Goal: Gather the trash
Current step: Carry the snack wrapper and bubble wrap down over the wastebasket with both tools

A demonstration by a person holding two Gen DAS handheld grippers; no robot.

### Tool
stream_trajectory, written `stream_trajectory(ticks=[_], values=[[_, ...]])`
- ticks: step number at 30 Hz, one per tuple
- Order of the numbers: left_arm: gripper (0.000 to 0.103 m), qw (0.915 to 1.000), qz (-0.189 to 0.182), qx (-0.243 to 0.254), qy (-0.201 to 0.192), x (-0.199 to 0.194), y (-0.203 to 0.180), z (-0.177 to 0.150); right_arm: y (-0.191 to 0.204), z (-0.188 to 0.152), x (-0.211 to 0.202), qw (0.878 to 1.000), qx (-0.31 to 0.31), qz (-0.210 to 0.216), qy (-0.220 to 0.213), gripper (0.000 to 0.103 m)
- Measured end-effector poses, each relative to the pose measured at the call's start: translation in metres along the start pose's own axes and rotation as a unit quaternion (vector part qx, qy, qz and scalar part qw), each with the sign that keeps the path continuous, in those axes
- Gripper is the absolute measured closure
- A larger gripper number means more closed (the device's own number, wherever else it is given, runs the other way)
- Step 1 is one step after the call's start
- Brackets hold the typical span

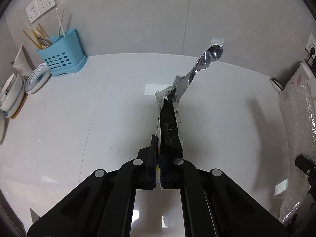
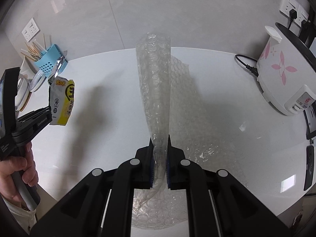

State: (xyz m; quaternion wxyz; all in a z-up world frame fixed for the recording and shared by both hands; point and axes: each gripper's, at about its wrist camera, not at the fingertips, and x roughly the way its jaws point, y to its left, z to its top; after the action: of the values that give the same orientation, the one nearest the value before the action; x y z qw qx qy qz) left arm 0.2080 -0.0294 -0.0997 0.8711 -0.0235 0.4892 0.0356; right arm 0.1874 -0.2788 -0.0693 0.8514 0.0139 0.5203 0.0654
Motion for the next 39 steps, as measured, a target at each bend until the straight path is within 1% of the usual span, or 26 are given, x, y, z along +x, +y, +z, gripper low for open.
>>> stream_trajectory(ticks=[2, 6, 11, 17, 24, 28, 32, 39], values=[[0.102, 0.9999, -0.006, 0.001, -0.009, -0.015, 0.001, -0.008, 0.005, -0.006, -0.005, 1.000, -0.002, 0.000, -0.006, 0.095], [0.102, 0.9998, -0.016, 0.002, -0.013, -0.040, 0.008, -0.029, 0.016, -0.025, -0.018, 1.000, -0.002, 0.003, -0.015, 0.095], [0.102, 0.9991, -0.032, 0.006, -0.025, -0.073, 0.021, -0.062, 0.033, -0.053, -0.034, 1.000, -0.003, 0.001, -0.027, 0.095], [0.102, 0.9983, -0.045, 0.013, -0.035, -0.108, 0.043, -0.110, 0.062, -0.100, -0.058, 0.999, 0.000, -0.001, -0.040, 0.095], [0.102, 0.9973, -0.059, 0.024, -0.036, -0.146, 0.070, -0.176, 0.103, -0.171, -0.090, 0.998, 0.009, 0.001, -0.056, 0.095], [0.102, 0.9971, -0.065, 0.029, -0.025, -0.160, 0.085, -0.215, 0.124, -0.214, -0.104, 0.998, 0.017, 0.015, -0.057, 0.095], [0.102, 0.9969, -0.069, 0.032, -0.017, -0.167, 0.095, -0.247, 0.142, -0.250, -0.115, 0.998, 0.006, 0.023, -0.054, 0.095], [0.102, 0.9964, -0.080, 0.024, -0.010, -0.160, 0.104, -0.297, 0.153, -0.309, -0.110, 0.999, -0.020, 0.033, -0.029, 0.095]])
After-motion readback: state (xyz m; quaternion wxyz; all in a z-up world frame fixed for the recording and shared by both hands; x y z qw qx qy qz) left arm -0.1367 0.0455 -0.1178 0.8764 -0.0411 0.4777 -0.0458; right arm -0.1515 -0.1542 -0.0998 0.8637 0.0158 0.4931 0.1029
